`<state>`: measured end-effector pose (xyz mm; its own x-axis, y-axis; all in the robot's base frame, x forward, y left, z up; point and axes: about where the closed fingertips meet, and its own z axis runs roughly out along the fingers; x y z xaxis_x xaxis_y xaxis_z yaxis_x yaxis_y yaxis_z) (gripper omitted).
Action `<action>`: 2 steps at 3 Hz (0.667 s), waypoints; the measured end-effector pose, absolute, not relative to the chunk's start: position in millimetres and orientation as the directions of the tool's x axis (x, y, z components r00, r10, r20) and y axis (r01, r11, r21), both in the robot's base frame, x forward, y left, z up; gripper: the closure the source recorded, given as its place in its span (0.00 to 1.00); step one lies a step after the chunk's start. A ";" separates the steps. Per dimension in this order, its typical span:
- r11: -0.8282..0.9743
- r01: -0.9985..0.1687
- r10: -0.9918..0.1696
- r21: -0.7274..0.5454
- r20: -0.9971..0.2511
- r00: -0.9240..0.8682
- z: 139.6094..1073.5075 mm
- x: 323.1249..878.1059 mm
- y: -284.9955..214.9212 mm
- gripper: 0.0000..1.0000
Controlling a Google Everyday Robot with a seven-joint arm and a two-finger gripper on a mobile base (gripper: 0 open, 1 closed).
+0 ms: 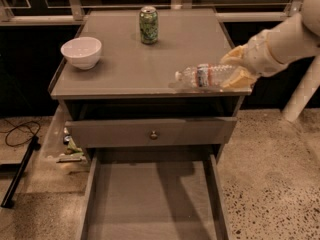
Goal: Pick water bottle from middle drawer and place on counter
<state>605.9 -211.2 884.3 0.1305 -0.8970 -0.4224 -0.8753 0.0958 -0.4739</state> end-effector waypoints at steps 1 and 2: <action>0.097 -0.875 -0.891 -0.475 -0.434 0.137 895.4 649.5 -199.7 1.00; 0.147 -0.878 -0.857 -0.455 -0.502 0.117 899.6 689.2 -185.1 1.00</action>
Offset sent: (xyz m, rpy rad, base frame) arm 0.1318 0.0392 0.0276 0.1888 0.0148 -0.0370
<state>689.2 -185.1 899.6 0.1171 -0.8567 -0.5024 -0.8783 0.1468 -0.4550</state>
